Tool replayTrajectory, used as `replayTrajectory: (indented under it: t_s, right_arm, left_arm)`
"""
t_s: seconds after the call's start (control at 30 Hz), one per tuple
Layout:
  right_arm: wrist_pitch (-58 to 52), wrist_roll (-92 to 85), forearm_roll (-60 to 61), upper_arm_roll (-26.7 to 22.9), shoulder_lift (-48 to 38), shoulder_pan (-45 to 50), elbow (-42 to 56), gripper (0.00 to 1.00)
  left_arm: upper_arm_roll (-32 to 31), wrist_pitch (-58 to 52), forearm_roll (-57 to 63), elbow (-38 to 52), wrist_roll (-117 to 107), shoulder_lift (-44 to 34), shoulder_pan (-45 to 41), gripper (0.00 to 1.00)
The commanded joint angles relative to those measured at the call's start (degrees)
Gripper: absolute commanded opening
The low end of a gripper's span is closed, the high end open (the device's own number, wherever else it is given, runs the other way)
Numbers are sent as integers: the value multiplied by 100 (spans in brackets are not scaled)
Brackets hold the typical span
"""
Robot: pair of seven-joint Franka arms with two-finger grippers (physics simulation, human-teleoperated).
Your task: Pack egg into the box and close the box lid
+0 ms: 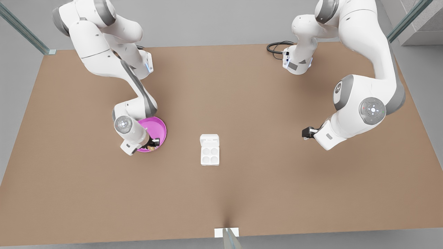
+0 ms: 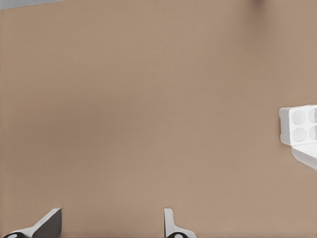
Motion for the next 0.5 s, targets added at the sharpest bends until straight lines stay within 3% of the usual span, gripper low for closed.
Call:
replayTrajectory:
  t_s: [0.0, 0.1, 0.23, 0.27, 0.37, 0.47]
  right_arm:
    - [-1475, 322, -4, -261, 481, 452, 907, 50]
    - [-2521, 841, 102, -789, 1466, 1437, 2762, 50]
    - [-3013, 1078, 647, -1695, 2002, 2676, 3800, 51]
    - [-3136, 1192, 673, -1712, 2257, 2834, 4195, 51]
    - [-3198, 1280, 1051, -2117, 2468, 3291, 4477, 51]
    - [-3268, 1605, 1218, -2108, 2460, 3502, 4477, 51]
  left_arm:
    - [-1, -36, 15, -3, -191, -9, 8, 100]
    - [-1, -36, 23, -3, -191, 0, 16, 100]
    - [7, -36, 23, -3, -191, 0, 34, 100]
    - [7, -36, 23, -12, -191, 0, 34, 100]
    - [7, -98, 23, -21, -182, -18, 60, 100]
    - [7, -107, 32, -38, -182, -18, 51, 100]
